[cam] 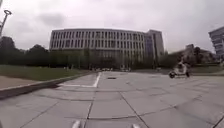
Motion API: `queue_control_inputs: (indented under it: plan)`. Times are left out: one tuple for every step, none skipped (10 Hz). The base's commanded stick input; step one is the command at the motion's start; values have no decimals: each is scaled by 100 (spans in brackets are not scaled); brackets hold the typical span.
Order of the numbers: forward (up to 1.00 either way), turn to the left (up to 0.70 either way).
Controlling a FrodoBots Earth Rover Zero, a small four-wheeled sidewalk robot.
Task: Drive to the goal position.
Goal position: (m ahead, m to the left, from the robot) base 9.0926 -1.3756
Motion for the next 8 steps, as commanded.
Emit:
queue_control_inputs:
  plan:
    - [70, 0]
    - [70, 0]
    - [70, 0]
    - [70, 5]
    - [70, 28]
    - [70, 35]
    - [70, 35]
    - [70, 35]
